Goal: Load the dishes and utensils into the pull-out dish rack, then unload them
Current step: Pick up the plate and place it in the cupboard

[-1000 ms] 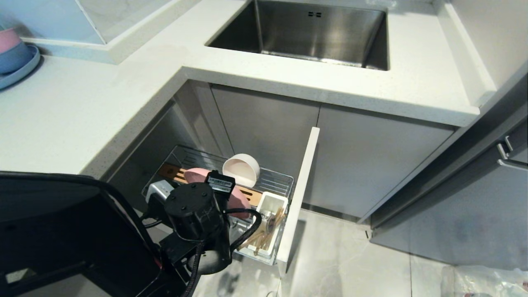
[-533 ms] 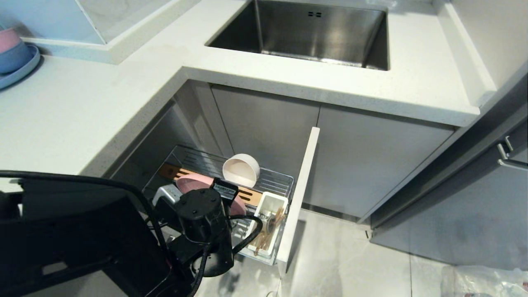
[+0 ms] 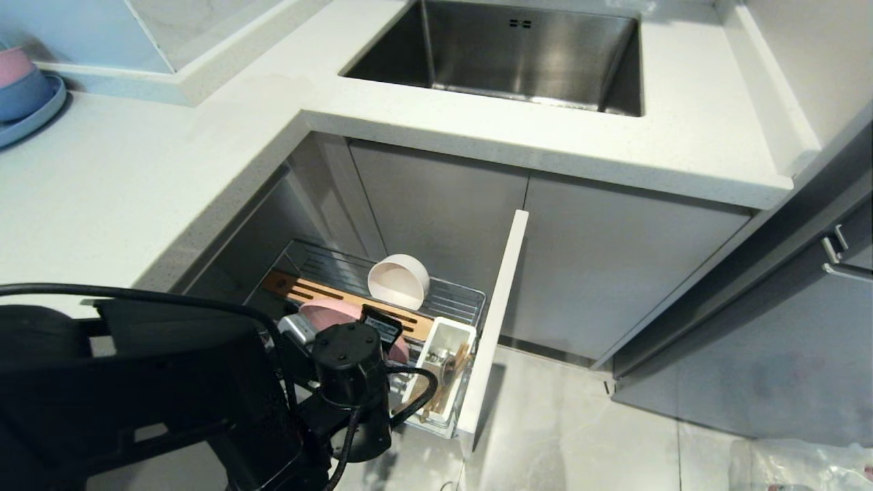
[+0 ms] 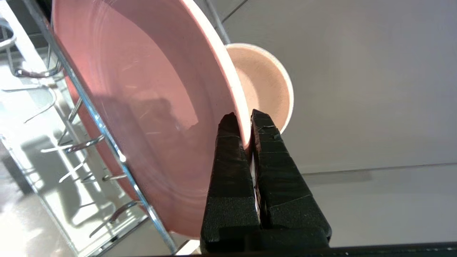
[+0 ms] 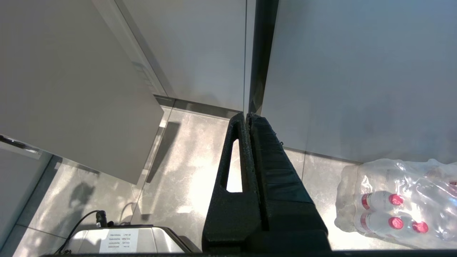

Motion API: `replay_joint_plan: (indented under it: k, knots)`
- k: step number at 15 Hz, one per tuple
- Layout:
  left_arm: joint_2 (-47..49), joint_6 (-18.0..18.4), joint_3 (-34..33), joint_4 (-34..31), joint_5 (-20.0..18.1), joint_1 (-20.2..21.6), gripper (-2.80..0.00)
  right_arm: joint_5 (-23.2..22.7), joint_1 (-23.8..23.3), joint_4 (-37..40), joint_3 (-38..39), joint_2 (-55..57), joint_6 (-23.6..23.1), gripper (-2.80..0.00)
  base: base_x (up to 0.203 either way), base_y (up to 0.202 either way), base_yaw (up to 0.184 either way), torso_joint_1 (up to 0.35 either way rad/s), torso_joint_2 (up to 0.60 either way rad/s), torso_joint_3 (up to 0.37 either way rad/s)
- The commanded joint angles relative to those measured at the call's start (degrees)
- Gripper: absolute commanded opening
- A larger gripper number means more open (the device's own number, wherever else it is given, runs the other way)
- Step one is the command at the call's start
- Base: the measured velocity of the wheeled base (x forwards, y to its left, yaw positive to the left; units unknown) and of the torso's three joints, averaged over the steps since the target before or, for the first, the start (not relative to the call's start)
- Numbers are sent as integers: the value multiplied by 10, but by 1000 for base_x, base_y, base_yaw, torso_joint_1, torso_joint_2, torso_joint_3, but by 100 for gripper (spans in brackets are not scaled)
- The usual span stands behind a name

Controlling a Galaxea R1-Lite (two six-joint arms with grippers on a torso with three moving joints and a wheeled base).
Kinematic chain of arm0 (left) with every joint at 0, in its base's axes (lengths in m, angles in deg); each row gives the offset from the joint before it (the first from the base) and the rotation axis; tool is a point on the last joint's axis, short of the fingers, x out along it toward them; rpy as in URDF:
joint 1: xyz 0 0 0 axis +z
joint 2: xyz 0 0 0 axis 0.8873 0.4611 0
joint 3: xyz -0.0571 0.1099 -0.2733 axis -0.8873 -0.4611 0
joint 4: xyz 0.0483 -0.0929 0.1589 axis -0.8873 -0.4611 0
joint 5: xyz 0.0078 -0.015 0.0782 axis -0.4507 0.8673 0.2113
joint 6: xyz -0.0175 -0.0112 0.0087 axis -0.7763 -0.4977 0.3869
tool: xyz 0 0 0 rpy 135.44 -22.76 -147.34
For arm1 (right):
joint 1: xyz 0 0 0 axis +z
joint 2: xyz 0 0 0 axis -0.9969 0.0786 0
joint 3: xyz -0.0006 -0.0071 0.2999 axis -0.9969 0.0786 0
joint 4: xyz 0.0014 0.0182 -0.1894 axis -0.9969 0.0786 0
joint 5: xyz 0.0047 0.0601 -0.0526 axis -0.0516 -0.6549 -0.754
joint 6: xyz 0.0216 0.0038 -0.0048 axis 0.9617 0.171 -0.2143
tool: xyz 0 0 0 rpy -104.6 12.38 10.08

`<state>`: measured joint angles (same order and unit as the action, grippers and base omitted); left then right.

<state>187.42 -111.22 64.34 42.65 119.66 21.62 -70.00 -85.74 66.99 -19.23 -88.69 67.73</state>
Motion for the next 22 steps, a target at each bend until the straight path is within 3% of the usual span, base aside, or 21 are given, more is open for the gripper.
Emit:
replay_joint_plan:
  k: [1,19,20,22]
  knots:
    - [13,-4,0,5,2,1,-280,0,0,0,1,0,0,-280,0,0,0,0,0,0]
    - [29,2,4,5,1,1,-280,0,0,0,1,0,0,-280,0,0,0,0,0,0]
    - [27,4,4,5,1,1,0,0,0,0,1,0,-1,-280,0,0,0,0,0,0]
    - [25,8,4,5,2,1,0,0,0,0,1,0,-1,-280,0,0,0,0,0,0]
